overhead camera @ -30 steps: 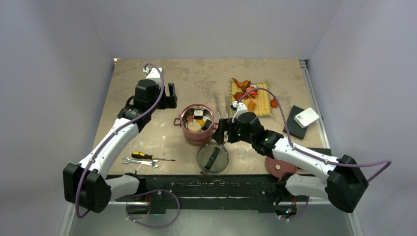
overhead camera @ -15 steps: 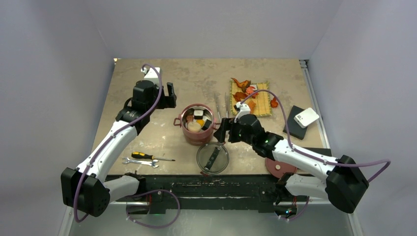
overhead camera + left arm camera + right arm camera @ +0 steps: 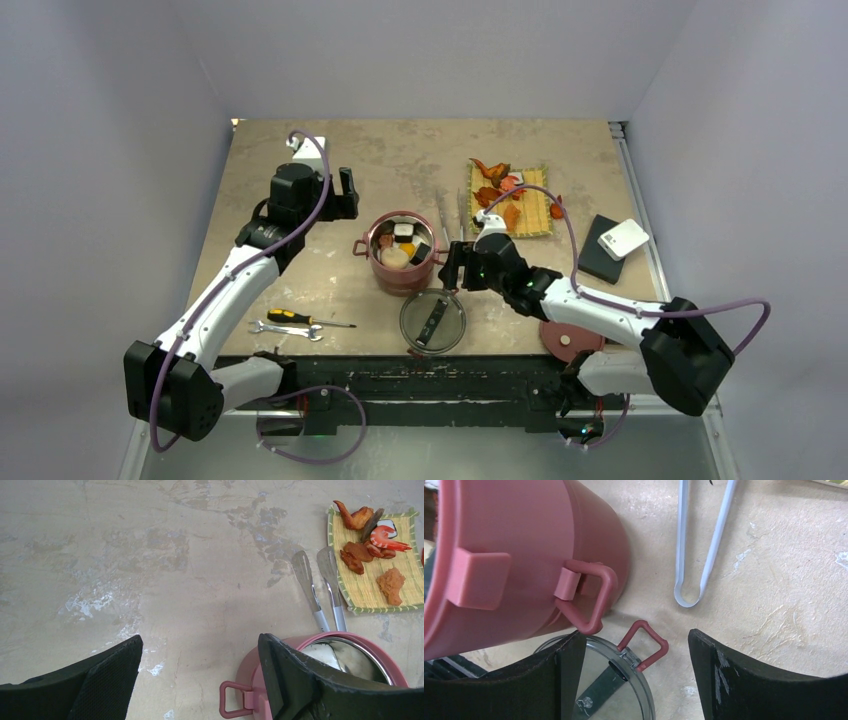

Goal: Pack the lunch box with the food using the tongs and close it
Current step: Close the fastener on the packing box.

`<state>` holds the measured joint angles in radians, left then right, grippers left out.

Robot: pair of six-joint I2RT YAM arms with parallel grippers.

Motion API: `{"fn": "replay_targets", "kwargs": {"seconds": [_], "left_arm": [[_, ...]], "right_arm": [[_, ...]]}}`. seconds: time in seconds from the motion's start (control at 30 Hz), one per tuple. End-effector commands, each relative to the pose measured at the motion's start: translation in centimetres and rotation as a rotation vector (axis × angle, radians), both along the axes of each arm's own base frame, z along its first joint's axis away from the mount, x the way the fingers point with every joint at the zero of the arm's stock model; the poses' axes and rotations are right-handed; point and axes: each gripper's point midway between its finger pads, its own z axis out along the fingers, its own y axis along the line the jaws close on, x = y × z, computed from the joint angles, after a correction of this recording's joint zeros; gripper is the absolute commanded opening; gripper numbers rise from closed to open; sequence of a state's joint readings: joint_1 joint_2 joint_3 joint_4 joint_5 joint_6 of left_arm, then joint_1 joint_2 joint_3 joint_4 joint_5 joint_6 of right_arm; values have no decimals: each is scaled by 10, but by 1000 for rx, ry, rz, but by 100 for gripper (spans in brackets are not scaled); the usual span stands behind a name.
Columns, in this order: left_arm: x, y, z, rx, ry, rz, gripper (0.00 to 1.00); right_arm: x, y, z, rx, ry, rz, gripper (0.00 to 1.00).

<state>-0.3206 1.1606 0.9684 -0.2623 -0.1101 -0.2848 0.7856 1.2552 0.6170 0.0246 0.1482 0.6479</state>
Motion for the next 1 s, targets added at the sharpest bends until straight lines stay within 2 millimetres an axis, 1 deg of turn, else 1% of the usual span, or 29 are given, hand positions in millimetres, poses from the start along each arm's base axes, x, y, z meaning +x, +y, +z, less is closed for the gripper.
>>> {"fn": "replay_targets", "kwargs": {"seconds": [0.0,0.47,0.67,0.8,0.87,0.93,0.97], "left_arm": [[4,4,15,3,-59,11,84],[3,5,16,5,-62,14,84],[2,7,18,7,-70,18,84],[2,8,19,8,-73,21,84],[2,8,19,9,-75,23,84],[1,8,20,10,-77,22,84],[1,9,21,9,-79,24,84]], "right_arm": [[19,9,26,48,-75,-45,77],[29,5,23,9,-81,-90,77],[28,4,23,3,-79,-93,77],[23,6,25,15,-68,-70,77],[16,7,25,39,-49,-56,80],[10,5,28,49,-41,-45,81],[6,0,26,31,-24,-51,81]]}}
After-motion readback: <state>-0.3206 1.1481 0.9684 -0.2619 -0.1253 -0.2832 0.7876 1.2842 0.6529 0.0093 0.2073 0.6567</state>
